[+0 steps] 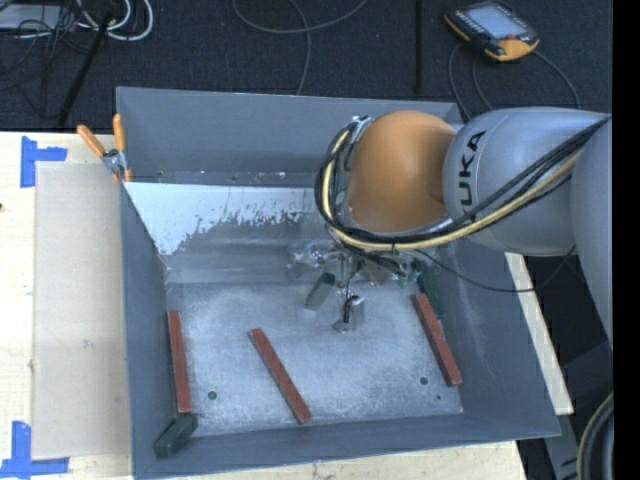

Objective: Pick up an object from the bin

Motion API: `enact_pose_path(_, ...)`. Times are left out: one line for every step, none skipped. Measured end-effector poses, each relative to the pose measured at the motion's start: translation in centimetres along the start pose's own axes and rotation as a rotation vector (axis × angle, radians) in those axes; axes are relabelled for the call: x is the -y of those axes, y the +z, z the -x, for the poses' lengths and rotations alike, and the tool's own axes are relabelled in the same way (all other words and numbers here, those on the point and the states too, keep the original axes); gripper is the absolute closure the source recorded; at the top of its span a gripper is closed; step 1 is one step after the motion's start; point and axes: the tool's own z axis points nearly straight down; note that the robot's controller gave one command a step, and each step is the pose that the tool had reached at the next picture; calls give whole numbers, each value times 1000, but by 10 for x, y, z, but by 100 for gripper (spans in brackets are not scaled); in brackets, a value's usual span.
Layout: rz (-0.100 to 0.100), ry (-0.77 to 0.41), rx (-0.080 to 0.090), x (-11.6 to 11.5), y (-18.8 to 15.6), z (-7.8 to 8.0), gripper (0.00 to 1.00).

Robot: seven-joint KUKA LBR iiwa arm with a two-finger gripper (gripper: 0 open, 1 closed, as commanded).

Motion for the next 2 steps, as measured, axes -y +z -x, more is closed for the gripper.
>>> enact_pose_path(-1, 15, -4, 23, 19, -13, 0)
enact_pose_path(-2, 234, 1, 39, 21, -19, 0)
